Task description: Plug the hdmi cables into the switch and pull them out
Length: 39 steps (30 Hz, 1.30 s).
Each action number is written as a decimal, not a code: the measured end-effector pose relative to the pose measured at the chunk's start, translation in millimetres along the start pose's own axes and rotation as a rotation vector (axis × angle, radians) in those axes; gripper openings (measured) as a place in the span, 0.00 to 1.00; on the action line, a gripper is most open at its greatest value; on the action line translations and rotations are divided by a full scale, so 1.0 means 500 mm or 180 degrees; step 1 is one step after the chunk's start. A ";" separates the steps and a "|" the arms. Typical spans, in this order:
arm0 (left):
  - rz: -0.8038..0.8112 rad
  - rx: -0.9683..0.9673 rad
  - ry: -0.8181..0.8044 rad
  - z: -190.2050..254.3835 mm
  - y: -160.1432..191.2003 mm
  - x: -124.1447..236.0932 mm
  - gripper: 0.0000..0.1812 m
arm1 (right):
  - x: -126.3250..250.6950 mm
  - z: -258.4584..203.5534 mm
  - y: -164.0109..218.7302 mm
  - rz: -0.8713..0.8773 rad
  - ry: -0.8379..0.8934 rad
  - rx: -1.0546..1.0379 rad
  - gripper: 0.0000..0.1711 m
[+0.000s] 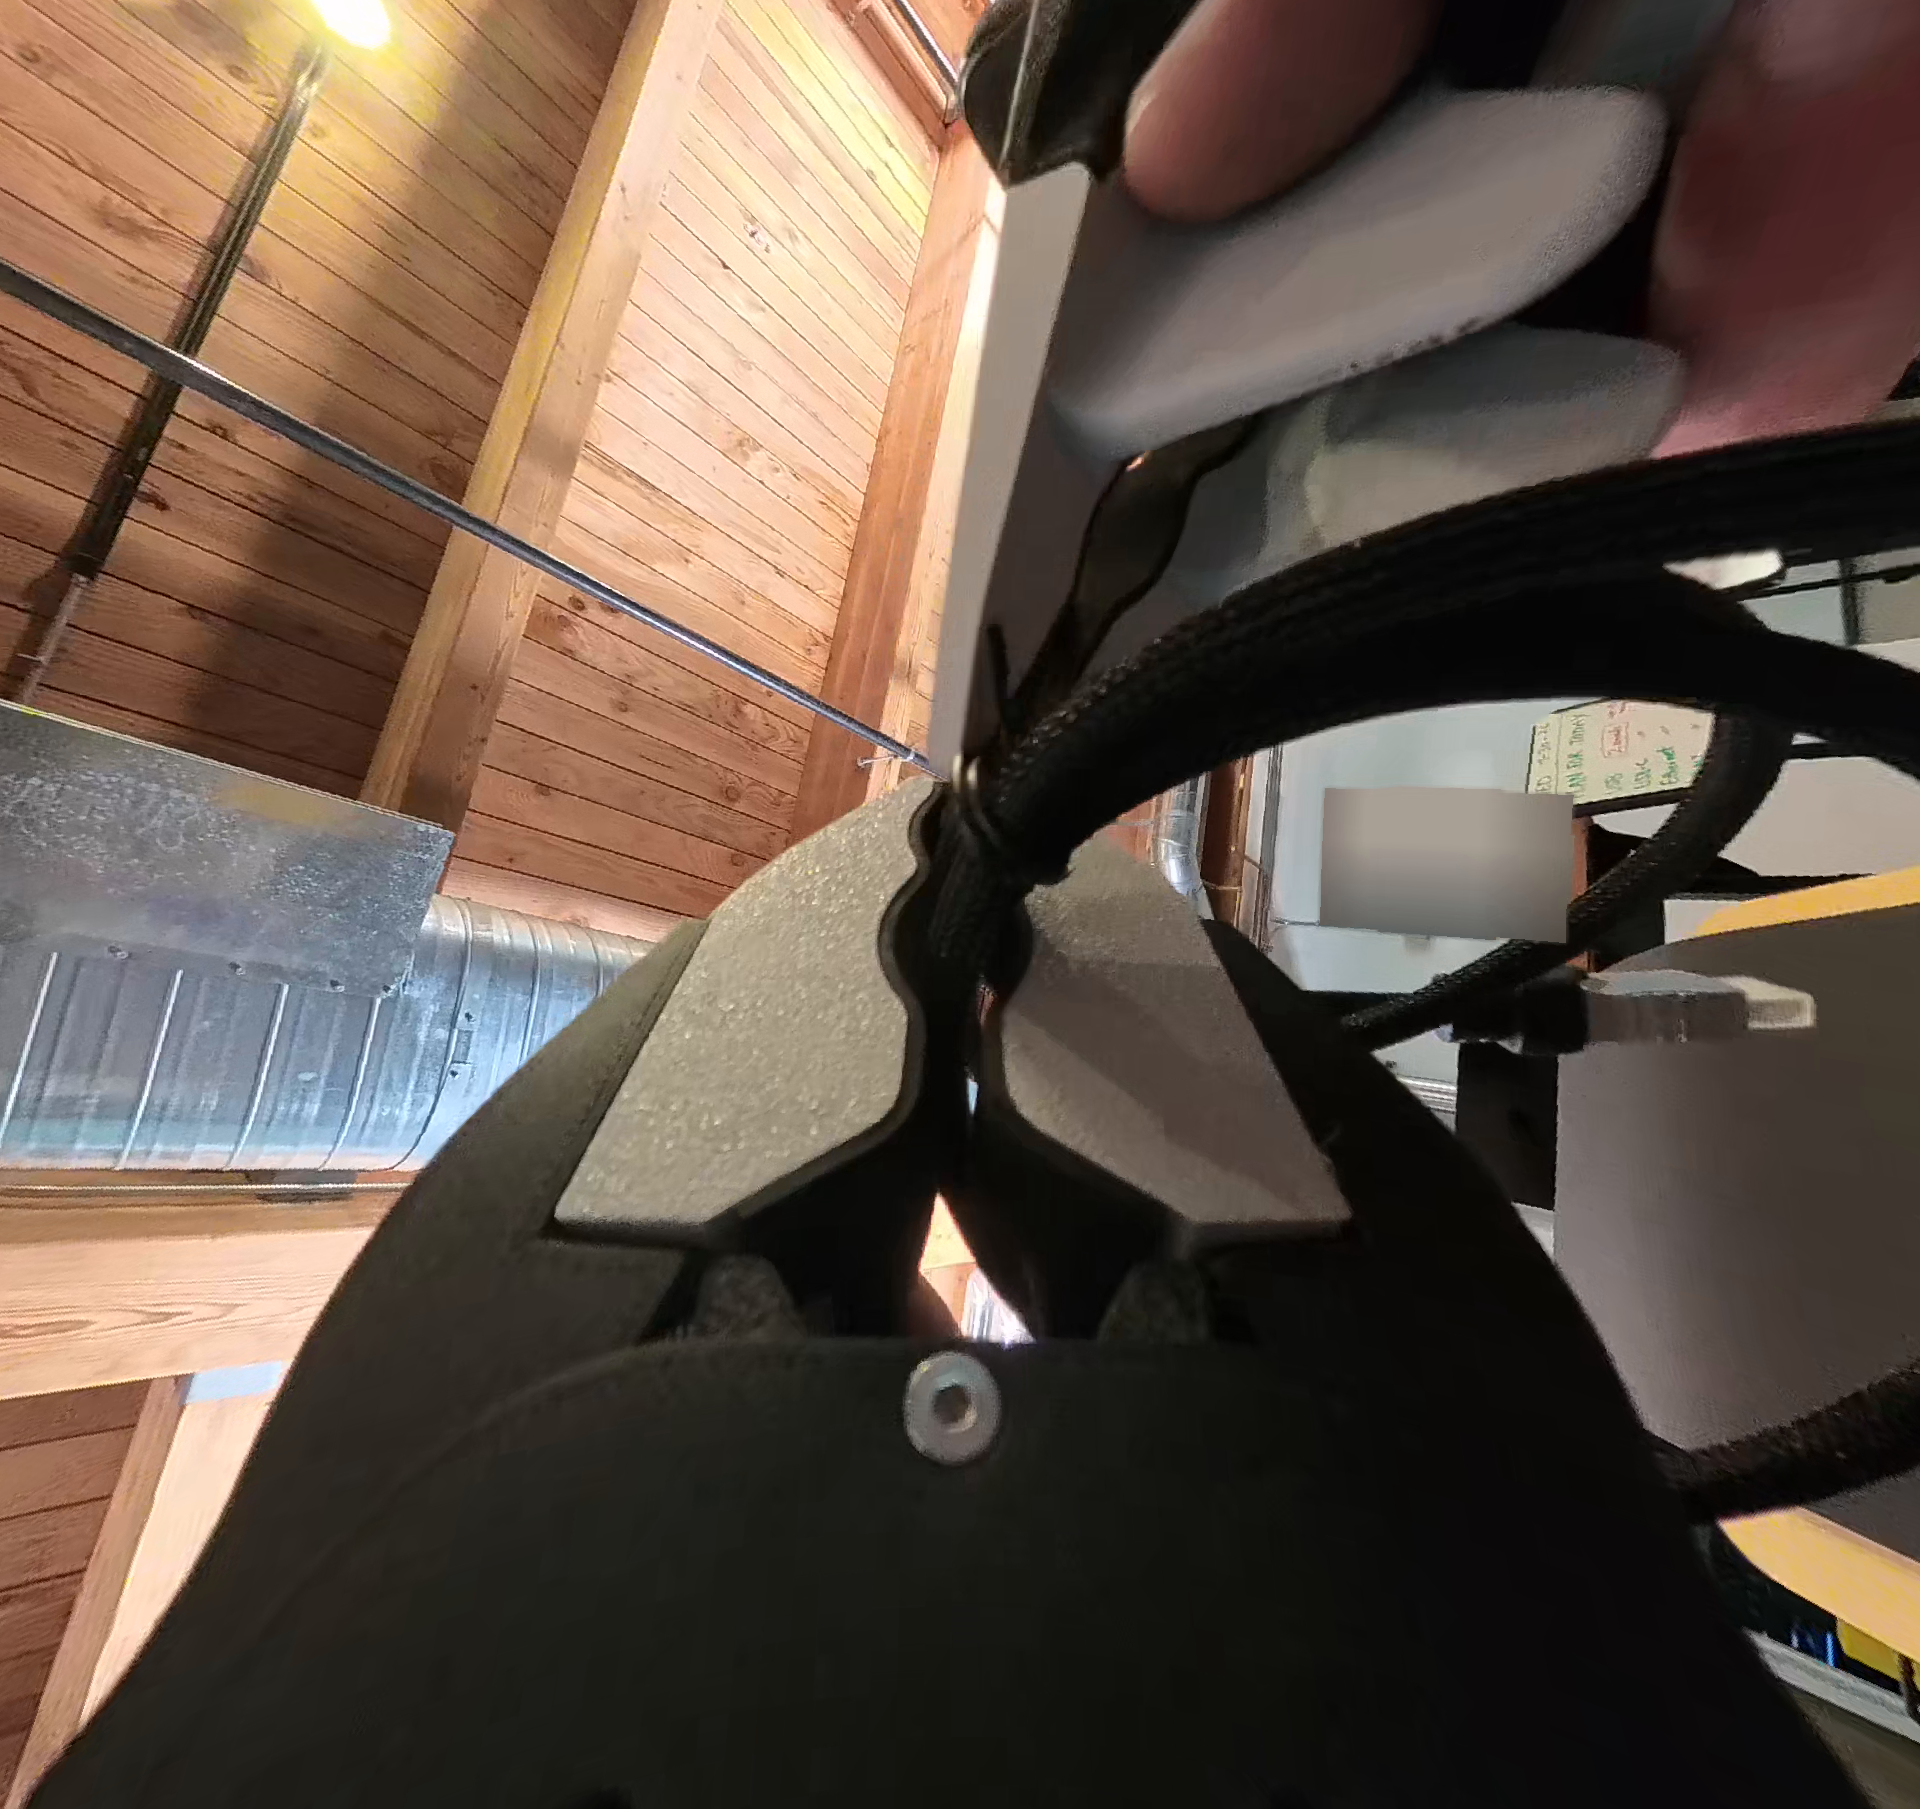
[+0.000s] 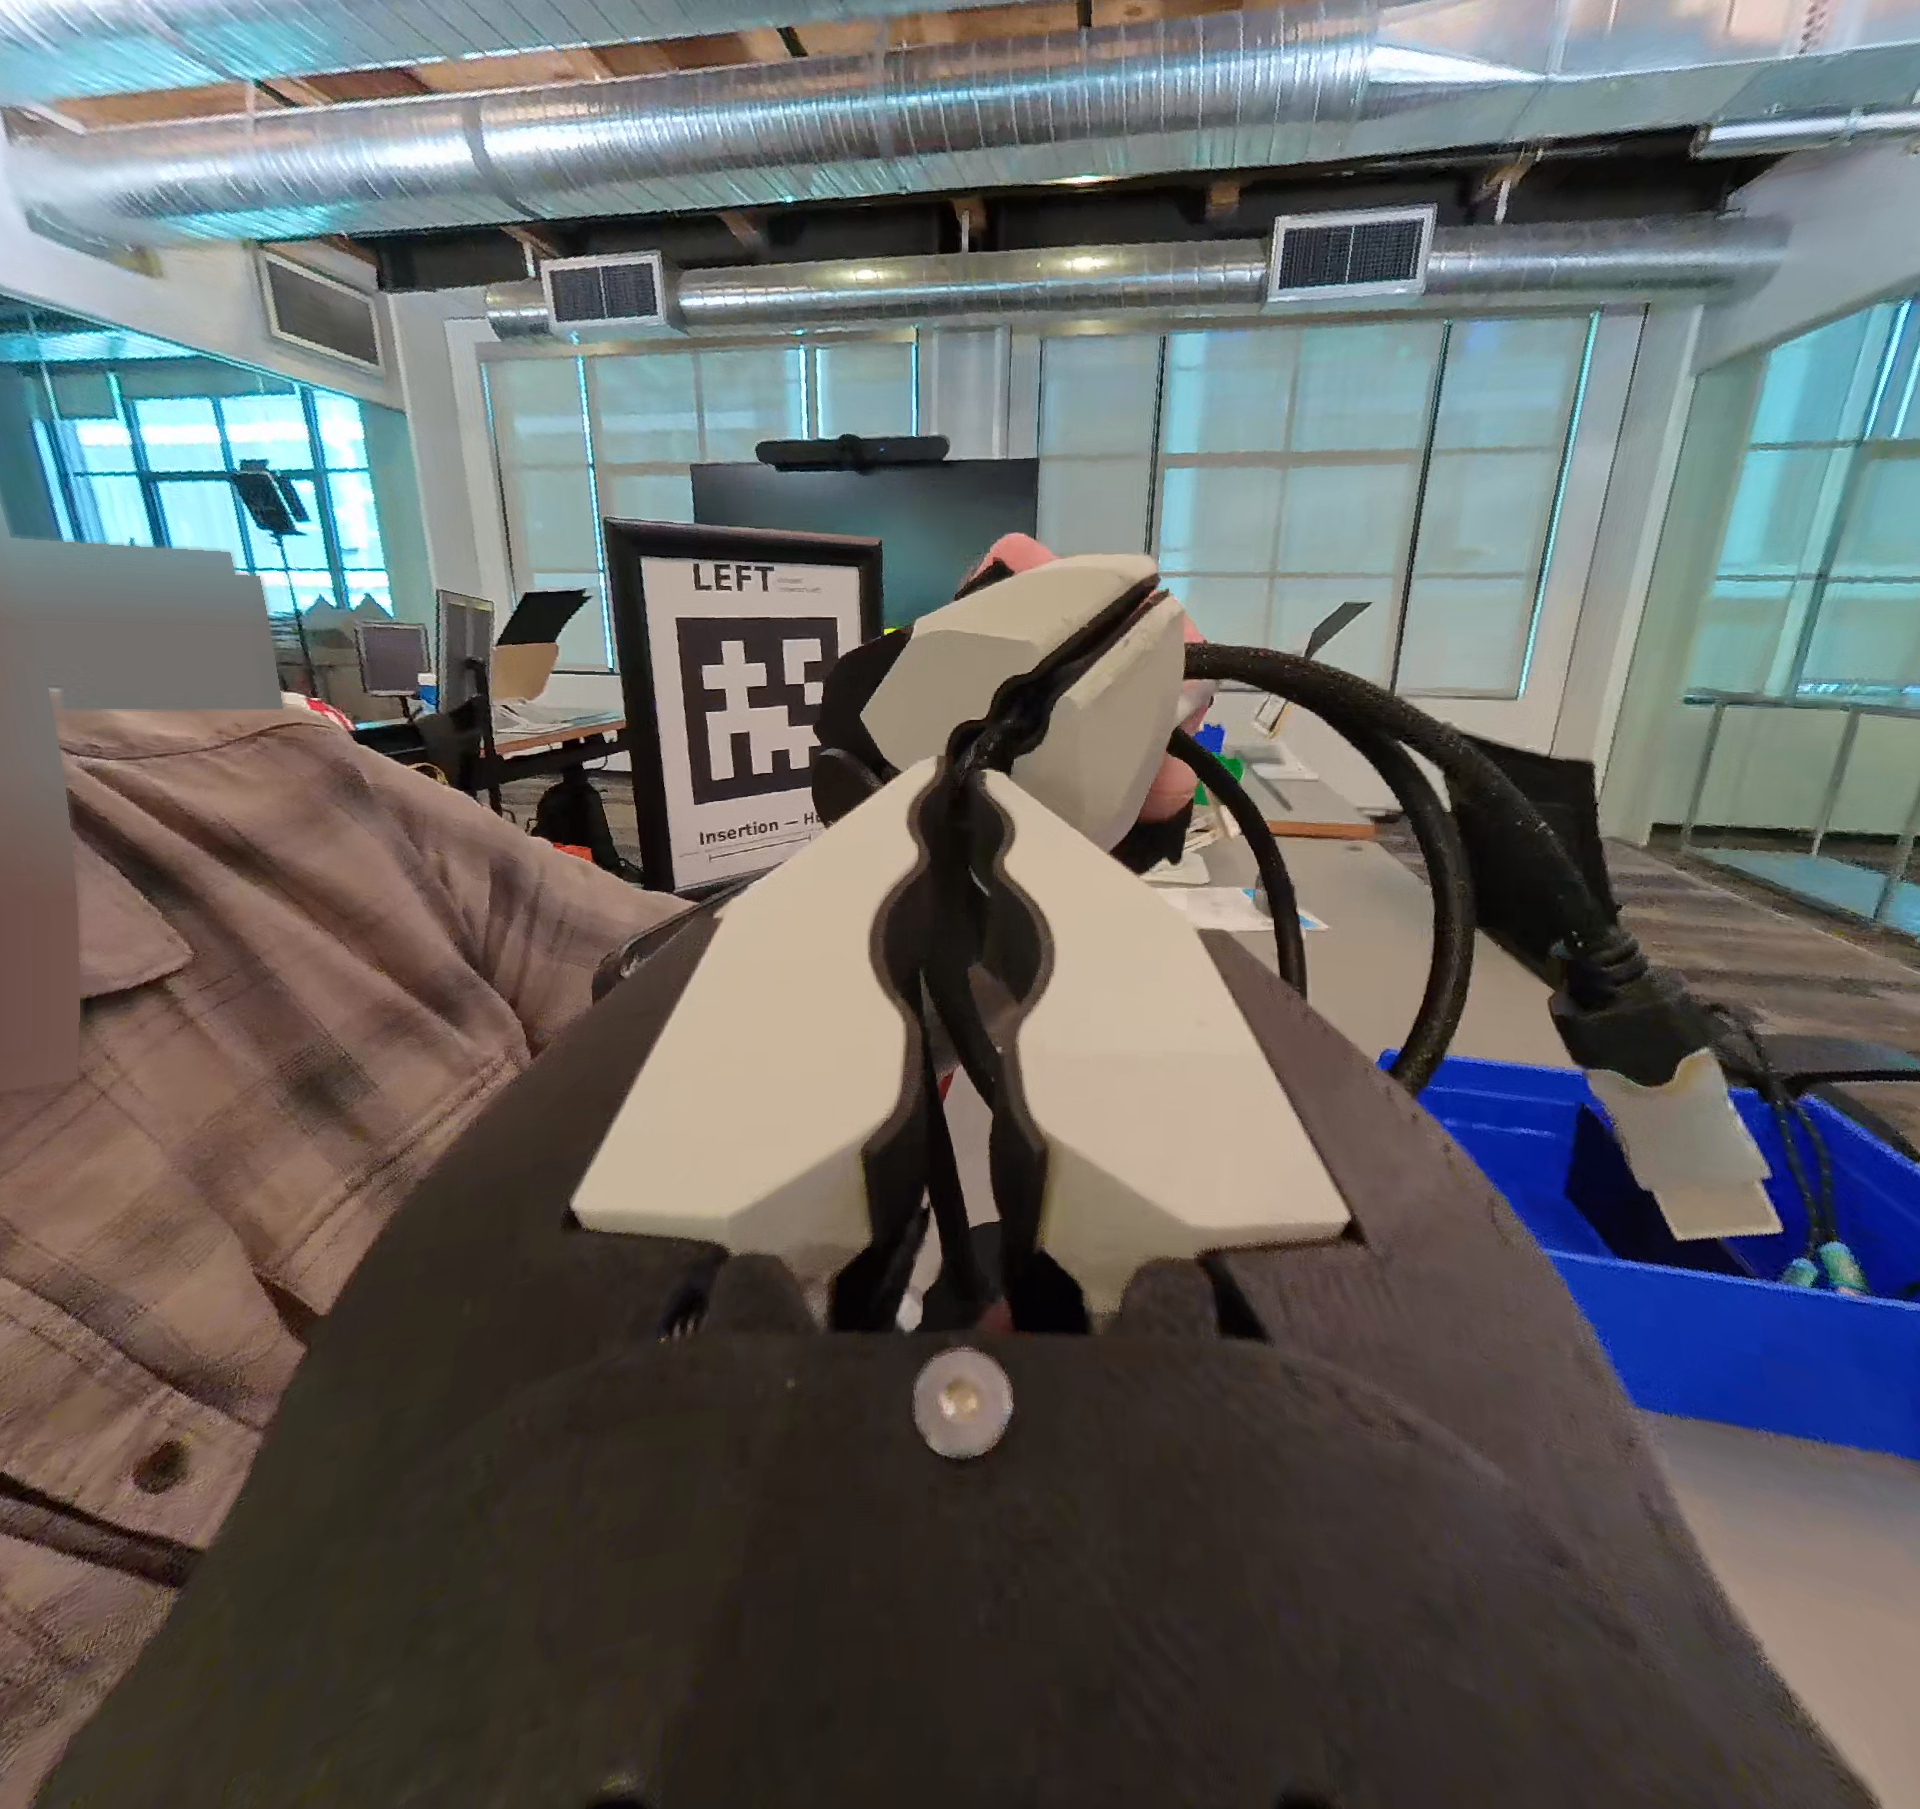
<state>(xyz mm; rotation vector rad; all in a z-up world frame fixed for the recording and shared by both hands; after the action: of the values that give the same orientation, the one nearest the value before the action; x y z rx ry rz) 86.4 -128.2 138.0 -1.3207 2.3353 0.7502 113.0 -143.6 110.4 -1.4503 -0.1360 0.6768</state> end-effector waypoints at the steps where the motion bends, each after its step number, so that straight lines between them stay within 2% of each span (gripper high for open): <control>1: -0.0015 0.0031 0.0031 0.000 0.001 0.000 0.01 | -0.001 0.000 -0.001 0.0016 0.0023 0.0103 0.00; 4: -0.0064 0.0181 0.0101 0.001 0.008 -0.001 0.01 | -0.002 0.001 -0.005 -0.0017 0.0190 0.0451 0.00; 10: -0.0024 0.0924 0.0433 -0.001 -0.006 -0.003 0.01 | -0.003 -0.023 -0.018 -0.0063 0.0285 0.1162 0.00; 16: 0.0166 0.2167 0.1361 0.027 -0.045 0.000 0.01 | 0.008 -0.061 -0.021 -0.0263 0.0233 0.1936 0.00; 18: 0.0238 0.2345 0.1650 0.041 -0.053 0.003 0.01 | 0.012 -0.063 -0.019 -0.0431 0.0286 0.2059 0.00; 21: 0.0277 0.2508 0.1826 0.052 -0.054 0.002 0.01 | 0.023 -0.056 -0.025 -0.0491 0.0440 0.2108 0.00; 22: 0.0334 0.2598 0.1891 0.053 -0.055 0.002 0.01 | 0.027 -0.056 -0.033 -0.0438 0.0476 0.2121 0.04; 25: 0.0505 0.2855 0.2095 0.056 -0.061 0.009 0.01 | 0.048 -0.062 -0.036 -0.0432 0.0365 0.2081 0.05; 29: 0.0598 0.3060 0.2056 0.058 -0.067 0.005 0.01 | 0.061 -0.063 -0.020 -0.0433 0.0123 0.1775 0.16; 31: 0.0591 0.3083 0.2052 0.063 -0.069 0.002 0.01 | 0.051 -0.057 -0.007 -0.0531 0.0124 0.1718 0.19; 34: 0.0588 0.3108 0.2006 0.063 -0.071 -0.003 0.01 | 0.041 -0.050 -0.002 -0.0548 0.0143 0.1624 0.12; 37: 0.0532 0.3005 0.1952 0.064 -0.066 -0.007 0.01 | 0.045 -0.039 -0.008 -0.0442 0.0198 0.1487 0.15; 39: 0.0511 0.2932 0.1971 0.070 -0.067 -0.007 0.01 | 0.047 -0.036 -0.013 -0.0363 0.0221 0.1458 0.14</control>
<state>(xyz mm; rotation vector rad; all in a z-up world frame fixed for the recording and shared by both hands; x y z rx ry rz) 118.7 -119.0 103.2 -0.9892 2.6801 -0.7709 143.1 -147.3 106.7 -1.0156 -0.0068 0.5218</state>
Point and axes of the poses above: each gripper's, where its closed fingertips meet, x back along the fingers, y out of its underside, z = x × y across the jaws, the point moved 3 cm from there along x, back along the fingers, and after that the axes turned 8 degrees about x, right-handed, at the moved point
